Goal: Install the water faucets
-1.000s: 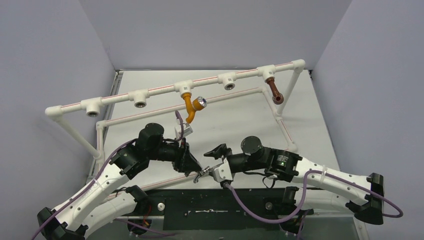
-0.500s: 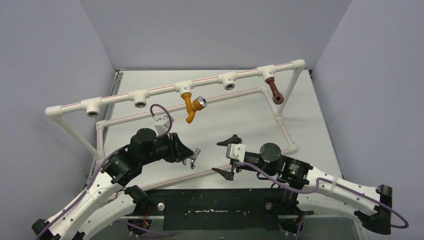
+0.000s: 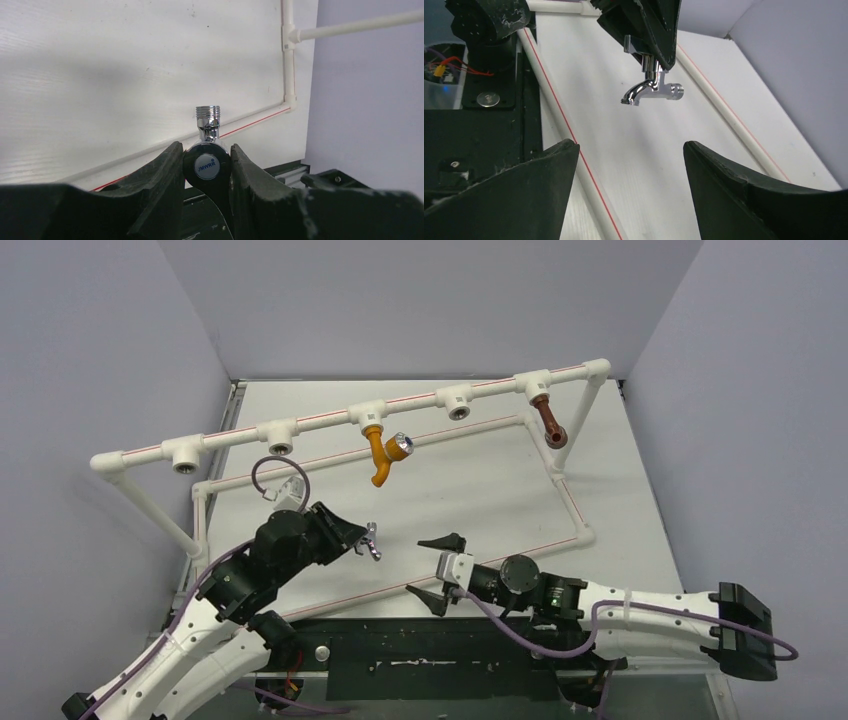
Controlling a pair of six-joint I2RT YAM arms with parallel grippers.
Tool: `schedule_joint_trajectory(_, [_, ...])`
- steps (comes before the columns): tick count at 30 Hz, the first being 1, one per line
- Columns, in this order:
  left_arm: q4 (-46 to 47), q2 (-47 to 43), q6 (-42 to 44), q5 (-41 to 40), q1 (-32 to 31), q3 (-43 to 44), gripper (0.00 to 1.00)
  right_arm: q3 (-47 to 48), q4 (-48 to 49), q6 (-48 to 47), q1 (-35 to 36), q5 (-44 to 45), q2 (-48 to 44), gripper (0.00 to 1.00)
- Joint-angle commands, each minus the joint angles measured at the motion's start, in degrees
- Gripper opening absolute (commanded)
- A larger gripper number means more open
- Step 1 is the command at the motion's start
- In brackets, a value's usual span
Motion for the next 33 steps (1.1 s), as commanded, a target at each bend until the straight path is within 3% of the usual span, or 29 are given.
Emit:
schedule_joint_trajectory(1, [1.7,-2.0,-9.5,-6.0,0.1,-0.5,0.0,-0.3,17.9,-9.9,4.1,9.0,5.2,0.78])
schedule_joint_trajectory(13, [-7.9,5.2,-19.7,-9.4,0.1,5.4,0.0,4.4,32.9,-22.5,6.3,16.4,23.9,0.77])
schedule_joint_trajectory(27, [-8.6,2.6,-22.4,-10.4,0.1,4.2,0.0,9.9,40.1,-23.5,7.0,14.7,36.7,0.71])
schedule_joint_trajectory(33, [-9.2,2.3,-22.8,-10.4,0.1,4.2,0.0,11.3,42.1,-25.8,7.3,17.8,40.7,0.61])
